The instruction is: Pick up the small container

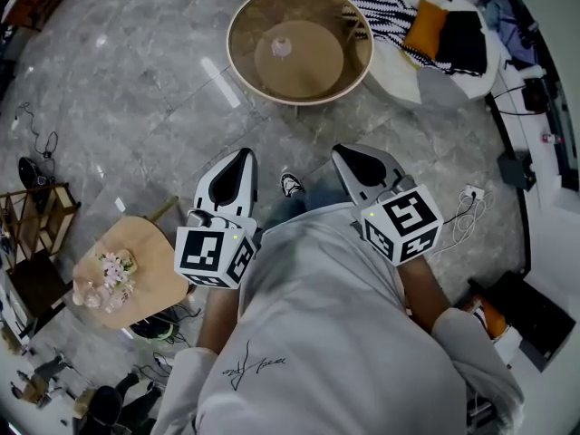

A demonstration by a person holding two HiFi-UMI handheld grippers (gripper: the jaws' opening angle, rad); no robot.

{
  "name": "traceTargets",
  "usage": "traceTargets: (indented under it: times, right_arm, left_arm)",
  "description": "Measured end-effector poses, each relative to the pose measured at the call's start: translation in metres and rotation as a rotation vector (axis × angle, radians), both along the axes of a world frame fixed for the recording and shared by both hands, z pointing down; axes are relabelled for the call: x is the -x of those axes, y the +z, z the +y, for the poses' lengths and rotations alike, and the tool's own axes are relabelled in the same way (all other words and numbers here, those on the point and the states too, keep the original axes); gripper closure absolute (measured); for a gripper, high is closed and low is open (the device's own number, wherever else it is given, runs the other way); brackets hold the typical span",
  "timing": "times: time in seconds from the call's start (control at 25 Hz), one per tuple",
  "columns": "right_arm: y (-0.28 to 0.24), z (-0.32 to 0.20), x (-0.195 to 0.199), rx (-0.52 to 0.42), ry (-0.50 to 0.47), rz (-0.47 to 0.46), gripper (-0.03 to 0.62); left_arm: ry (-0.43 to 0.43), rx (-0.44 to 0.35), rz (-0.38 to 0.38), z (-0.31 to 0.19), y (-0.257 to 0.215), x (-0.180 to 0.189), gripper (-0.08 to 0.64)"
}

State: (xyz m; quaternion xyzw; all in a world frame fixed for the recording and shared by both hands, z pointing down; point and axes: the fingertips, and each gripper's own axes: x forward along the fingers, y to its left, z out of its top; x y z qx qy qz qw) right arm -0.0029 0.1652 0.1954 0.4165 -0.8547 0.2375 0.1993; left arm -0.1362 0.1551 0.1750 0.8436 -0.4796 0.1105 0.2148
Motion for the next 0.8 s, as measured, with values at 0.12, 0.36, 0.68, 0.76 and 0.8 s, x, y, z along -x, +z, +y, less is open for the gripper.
traceTargets:
  times: [0.12,0.36,0.68,0.76,0.8]
  right_arm:
    - [0.004,-0.005,-0.002,0.014,0.016,-0.003,0.575]
    - [0.018,-0.018,-0.005,0.057,0.003,0.004,0.575]
    - [0.027,-0.056,-0.014,0.067,-0.077,0.022,0.576]
    - [0.028,-0.066,-0.014,0.068,-0.090,0.017,0.576]
    - [0.029,-0.070,-0.015,0.070,-0.096,0.016,0.577]
  left_arm:
    - [0.020,0.030,-0.007,0.001,0.007,-0.004,0.541]
    - [0.016,0.066,-0.009,-0.003,0.018,-0.010,0.541]
    - [-0.026,0.093,-0.013,-0.036,0.021,-0.020,0.541]
    - [-0.036,0.105,-0.019,-0.043,0.024,-0.021,0.541]
    - [-0.041,0.113,-0.020,-0.046,0.026,-0.021,0.541]
